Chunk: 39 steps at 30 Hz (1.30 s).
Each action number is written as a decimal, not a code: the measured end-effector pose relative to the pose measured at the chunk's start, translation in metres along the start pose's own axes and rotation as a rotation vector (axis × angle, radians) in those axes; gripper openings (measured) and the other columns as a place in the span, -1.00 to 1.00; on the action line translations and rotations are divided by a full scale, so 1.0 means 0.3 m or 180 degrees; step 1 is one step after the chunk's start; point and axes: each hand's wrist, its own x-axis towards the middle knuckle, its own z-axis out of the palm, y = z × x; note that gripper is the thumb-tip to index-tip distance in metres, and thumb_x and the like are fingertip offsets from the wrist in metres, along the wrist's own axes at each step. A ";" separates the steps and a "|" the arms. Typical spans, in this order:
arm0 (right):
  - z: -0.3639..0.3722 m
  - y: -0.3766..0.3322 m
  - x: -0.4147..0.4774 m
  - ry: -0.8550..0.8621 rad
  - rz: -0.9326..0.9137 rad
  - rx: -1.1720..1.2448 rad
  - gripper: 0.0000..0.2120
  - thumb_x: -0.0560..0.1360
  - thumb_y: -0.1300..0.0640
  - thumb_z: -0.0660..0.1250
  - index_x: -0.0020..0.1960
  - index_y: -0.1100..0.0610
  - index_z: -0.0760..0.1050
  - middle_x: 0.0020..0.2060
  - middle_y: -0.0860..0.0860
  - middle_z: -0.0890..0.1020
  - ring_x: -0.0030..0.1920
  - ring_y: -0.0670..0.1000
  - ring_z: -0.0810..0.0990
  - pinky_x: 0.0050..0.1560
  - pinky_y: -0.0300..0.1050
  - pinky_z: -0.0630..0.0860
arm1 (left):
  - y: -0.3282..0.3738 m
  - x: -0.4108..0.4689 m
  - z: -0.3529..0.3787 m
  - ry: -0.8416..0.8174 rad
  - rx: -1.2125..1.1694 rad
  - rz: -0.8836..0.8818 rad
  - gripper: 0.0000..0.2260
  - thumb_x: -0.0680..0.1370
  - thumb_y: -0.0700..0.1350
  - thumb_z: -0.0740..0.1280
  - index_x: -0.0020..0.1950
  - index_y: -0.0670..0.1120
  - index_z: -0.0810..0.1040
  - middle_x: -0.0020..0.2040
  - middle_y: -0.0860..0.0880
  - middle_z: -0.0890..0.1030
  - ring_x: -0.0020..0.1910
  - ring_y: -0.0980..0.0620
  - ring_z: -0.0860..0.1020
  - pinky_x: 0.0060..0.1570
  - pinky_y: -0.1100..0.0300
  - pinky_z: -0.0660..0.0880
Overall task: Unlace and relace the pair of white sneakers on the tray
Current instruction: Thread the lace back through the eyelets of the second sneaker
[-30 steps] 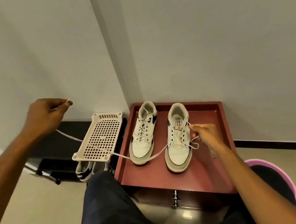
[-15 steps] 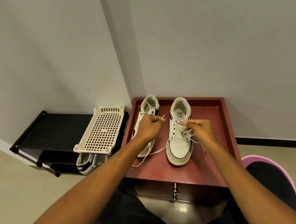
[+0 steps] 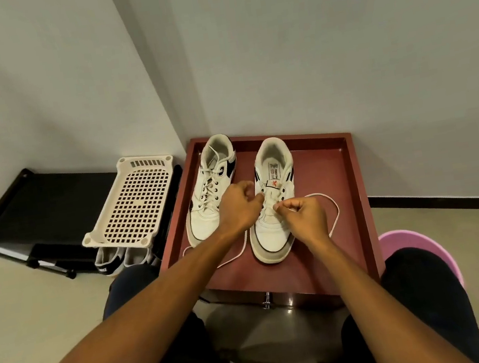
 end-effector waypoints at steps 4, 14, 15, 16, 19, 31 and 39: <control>-0.004 0.018 -0.001 -0.0008 -0.0030 -0.0505 -0.85 0.49 -0.08 0.48 -0.13 -0.03 0.74 -0.31 -0.15 0.72 -0.24 -0.09 0.67 -0.20 -0.14 0.53 | 0.021 0.067 0.029 -0.0080 0.0087 -0.0393 -0.64 0.42 0.14 0.52 0.06 -0.06 0.61 -0.11 -0.02 0.67 -0.09 0.00 0.61 0.00 0.08 0.53; 0.024 0.024 0.015 -0.0178 -0.0378 -0.1080 -0.88 0.52 -0.06 0.45 0.00 -0.09 0.73 -0.06 -0.14 0.75 -0.05 0.01 0.70 -0.06 -0.03 0.62 | 0.026 0.129 -0.010 -0.0500 0.0672 -0.0039 -0.84 0.43 -0.26 0.35 -0.35 -0.13 0.51 -0.43 -0.05 0.49 -0.33 -0.08 0.49 -0.25 0.13 0.42; 0.026 0.023 0.016 -0.0189 -0.0422 -0.1112 -0.87 0.53 -0.07 0.44 0.02 -0.09 0.73 -0.04 -0.15 0.75 -0.04 0.00 0.70 -0.05 -0.04 0.61 | 0.011 0.138 -0.018 -0.0563 0.0500 -0.0094 -0.87 0.44 -0.27 0.36 -0.32 -0.17 0.56 -0.43 -0.05 0.51 -0.35 -0.05 0.49 -0.24 0.15 0.44; 0.027 0.022 0.017 -0.0175 -0.0480 -0.1135 -0.86 0.53 -0.07 0.43 0.02 -0.10 0.73 -0.04 -0.15 0.74 -0.03 0.00 0.69 -0.06 -0.05 0.61 | -0.002 0.144 -0.023 -0.0621 0.0322 -0.0151 -0.91 0.44 -0.28 0.37 -0.26 -0.22 0.60 -0.42 -0.05 0.54 -0.37 -0.03 0.50 -0.22 0.15 0.48; 0.031 0.012 0.014 -0.0110 -0.0605 -0.1094 -0.86 0.53 -0.05 0.43 0.02 -0.07 0.73 -0.04 -0.12 0.75 -0.02 0.02 0.69 -0.04 -0.02 0.61 | -0.023 0.151 -0.025 -0.0760 -0.0228 -0.0326 -0.91 0.48 -0.33 0.38 -0.20 -0.20 0.64 -0.37 -0.10 0.63 -0.29 -0.14 0.67 -0.11 0.05 0.62; 0.036 0.035 0.024 -0.0189 -0.0719 -0.0827 -0.88 0.54 0.02 0.41 -0.09 -0.01 0.72 -0.23 -0.09 0.72 -0.19 -0.03 0.66 -0.17 -0.07 0.57 | -0.026 0.131 -0.013 -0.0686 -0.0821 -0.0579 -0.80 0.55 -0.35 0.36 -0.19 -0.08 0.59 -0.45 0.03 0.56 -0.32 -0.10 0.62 -0.02 -0.09 0.64; 0.046 0.047 0.036 -0.0164 -0.0603 -0.0647 -0.88 0.53 0.02 0.45 -0.02 0.00 0.74 -0.11 -0.14 0.75 -0.07 -0.08 0.70 -0.06 -0.11 0.59 | -0.031 0.132 -0.008 -0.0668 -0.0844 -0.0521 -0.80 0.55 -0.34 0.35 -0.16 -0.06 0.59 -0.33 -0.06 0.60 -0.27 -0.12 0.65 0.00 -0.13 0.64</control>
